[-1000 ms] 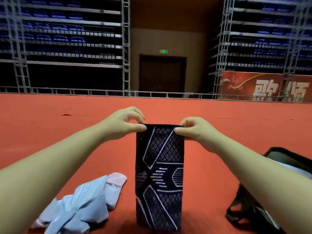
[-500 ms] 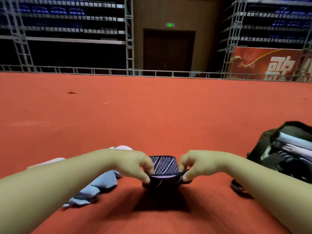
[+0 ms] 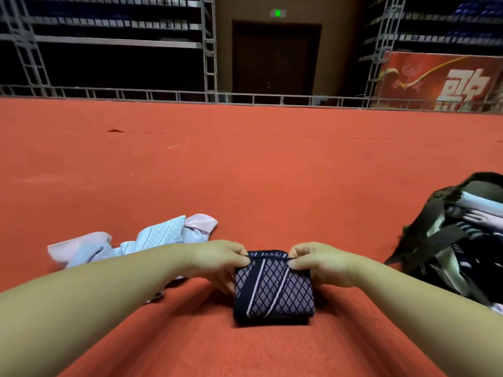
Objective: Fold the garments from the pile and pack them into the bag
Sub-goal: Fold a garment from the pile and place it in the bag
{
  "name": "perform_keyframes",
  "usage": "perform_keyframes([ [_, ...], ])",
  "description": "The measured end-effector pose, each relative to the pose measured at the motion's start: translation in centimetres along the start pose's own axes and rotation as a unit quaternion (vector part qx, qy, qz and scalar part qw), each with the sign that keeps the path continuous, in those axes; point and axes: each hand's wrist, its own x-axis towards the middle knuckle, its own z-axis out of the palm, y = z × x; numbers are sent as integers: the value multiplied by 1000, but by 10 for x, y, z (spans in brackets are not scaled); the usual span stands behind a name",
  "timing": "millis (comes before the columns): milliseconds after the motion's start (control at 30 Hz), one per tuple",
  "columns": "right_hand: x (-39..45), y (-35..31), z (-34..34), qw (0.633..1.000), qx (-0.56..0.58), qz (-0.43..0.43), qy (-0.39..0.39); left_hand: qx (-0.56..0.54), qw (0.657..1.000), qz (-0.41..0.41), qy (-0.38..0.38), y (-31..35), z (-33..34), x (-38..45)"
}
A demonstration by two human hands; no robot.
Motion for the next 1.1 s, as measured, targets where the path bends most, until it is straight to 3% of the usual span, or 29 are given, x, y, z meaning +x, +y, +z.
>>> perform_keyframes([
  [100,15,2,-4,990,-56,-34,125,-16,998,5,57,2,-1,8],
  [167,29,5,-6,980,-105,-44,166,13,994,20,104,-4,-7,17],
  [233,42,8,-4,970,-131,-50,198,111,982,47,148,-9,-10,23],
  [300,52,9,-5,960,-149,-56,231,247,939,134,198,-5,-4,16],
  [367,62,11,-6,950,-165,-56,257,318,910,209,166,1,6,8],
  [467,71,15,-8,940,-191,-51,278,428,885,180,27,-4,23,5],
  [533,70,17,-6,939,-181,-61,287,462,878,126,-26,-18,30,8],
  [600,61,19,-3,928,-208,-86,298,469,875,115,-33,-28,30,8],
  [667,43,21,1,898,-291,-150,295,467,875,122,-28,-36,31,9],
  [733,20,26,6,875,-358,-220,242,469,873,132,-16,-43,33,11],
  [833,-4,41,14,809,-513,-243,152,474,868,148,0,-48,35,12],
  [900,-10,49,17,778,-557,-251,150,465,873,149,7,-49,37,11],
  [1000,-10,49,17,767,-558,-262,176,429,891,146,17,-44,38,12],
  [1100,-11,42,18,806,-507,-238,191,406,902,146,34,-28,33,8],
])
